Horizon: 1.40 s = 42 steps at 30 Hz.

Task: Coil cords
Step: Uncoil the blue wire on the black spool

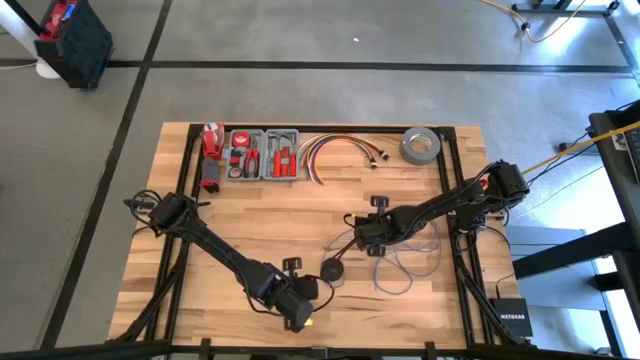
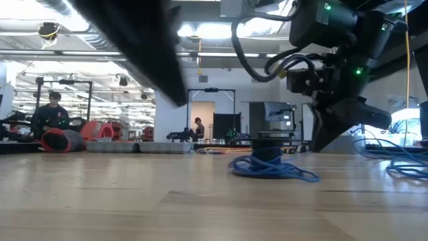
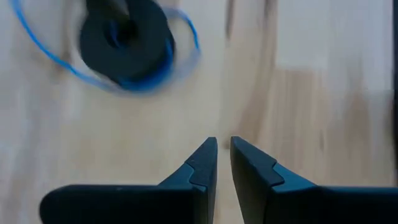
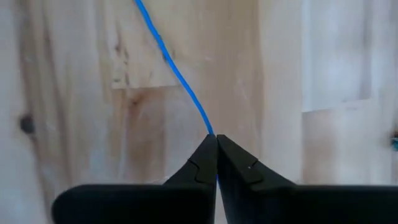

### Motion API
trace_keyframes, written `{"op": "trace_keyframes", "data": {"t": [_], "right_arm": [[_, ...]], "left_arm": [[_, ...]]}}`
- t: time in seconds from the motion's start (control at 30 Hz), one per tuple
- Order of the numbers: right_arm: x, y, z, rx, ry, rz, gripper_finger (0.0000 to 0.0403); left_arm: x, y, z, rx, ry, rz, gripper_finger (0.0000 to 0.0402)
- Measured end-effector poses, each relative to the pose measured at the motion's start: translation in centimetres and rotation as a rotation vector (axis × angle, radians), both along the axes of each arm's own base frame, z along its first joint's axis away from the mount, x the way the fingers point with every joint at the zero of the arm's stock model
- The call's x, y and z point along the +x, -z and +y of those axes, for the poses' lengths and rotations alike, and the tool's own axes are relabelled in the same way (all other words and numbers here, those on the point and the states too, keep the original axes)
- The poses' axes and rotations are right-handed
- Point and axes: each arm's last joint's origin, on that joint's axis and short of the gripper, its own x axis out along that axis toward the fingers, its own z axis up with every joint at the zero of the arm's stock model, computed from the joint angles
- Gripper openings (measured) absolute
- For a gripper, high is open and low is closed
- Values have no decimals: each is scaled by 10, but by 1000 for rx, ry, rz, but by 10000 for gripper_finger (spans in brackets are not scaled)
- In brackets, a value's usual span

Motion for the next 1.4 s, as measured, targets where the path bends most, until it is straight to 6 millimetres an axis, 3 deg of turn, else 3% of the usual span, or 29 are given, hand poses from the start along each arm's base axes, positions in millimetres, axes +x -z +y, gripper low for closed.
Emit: {"op": "trace_keyframes", "data": {"t": [0.23,0.43,0.6,0.77,1.13,1.4], "right_arm": [[1,0,2,87,81,-36,34],[1,0,2,105,108,-45,80],[1,0,2,99,93,-41,118],[1,0,3,119,87,-33,131],[1,0,3,125,74,-26,131],[0,-1,9,122,35,-24,131]], "left_arm": [[20,5,6,62,-35,-142,40],[39,19,12,80,-12,-209,40],[49,22,26,136,-75,-244,40],[53,24,38,141,-117,-231,40],[41,40,41,168,-117,-151,40],[20,33,27,191,-75,-75,40]]}}
